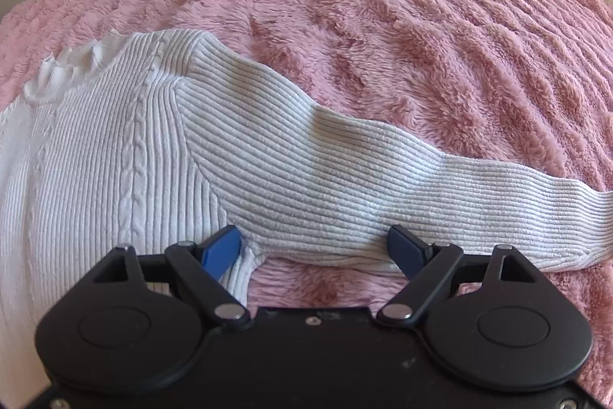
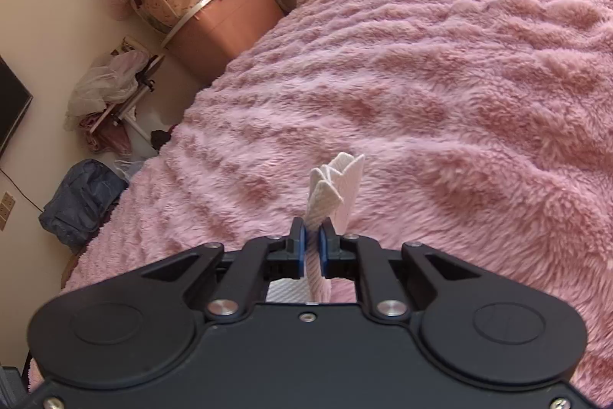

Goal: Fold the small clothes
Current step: 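Carry the cuff across the dress body with the right tool and open it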

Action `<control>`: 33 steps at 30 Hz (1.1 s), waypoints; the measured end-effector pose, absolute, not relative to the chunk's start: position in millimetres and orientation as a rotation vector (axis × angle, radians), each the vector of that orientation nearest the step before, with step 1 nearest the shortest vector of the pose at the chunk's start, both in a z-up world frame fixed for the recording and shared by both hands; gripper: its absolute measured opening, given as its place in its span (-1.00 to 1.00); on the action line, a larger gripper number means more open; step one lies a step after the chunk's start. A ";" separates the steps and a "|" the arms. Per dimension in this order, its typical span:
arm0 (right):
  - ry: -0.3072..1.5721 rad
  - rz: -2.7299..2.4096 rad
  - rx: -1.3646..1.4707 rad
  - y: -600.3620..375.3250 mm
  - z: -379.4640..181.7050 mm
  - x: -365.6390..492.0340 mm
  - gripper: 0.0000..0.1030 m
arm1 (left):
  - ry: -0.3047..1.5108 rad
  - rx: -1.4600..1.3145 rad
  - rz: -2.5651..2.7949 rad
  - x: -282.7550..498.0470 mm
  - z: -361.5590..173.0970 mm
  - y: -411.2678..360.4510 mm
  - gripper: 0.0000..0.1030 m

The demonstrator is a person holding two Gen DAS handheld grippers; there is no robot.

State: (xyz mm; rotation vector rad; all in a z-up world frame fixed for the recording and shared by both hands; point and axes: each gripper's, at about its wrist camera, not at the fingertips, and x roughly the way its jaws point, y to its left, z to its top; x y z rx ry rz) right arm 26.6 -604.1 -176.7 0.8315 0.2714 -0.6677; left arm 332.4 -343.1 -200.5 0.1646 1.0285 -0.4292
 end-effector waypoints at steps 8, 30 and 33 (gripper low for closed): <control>0.240 -0.485 0.759 -545.2 -125.5 88.5 -0.84 | 0.982 0.082 -0.398 330.1 -158.5 -280.5 0.74; 0.417 0.077 0.638 -238.9 -102.5 247.7 -0.85 | 1.014 -0.147 -0.070 284.1 -135.3 37.1 0.73; 0.457 0.120 0.620 -209.6 -117.1 261.7 -0.85 | 1.011 -0.162 -0.060 278.0 -137.8 50.4 0.73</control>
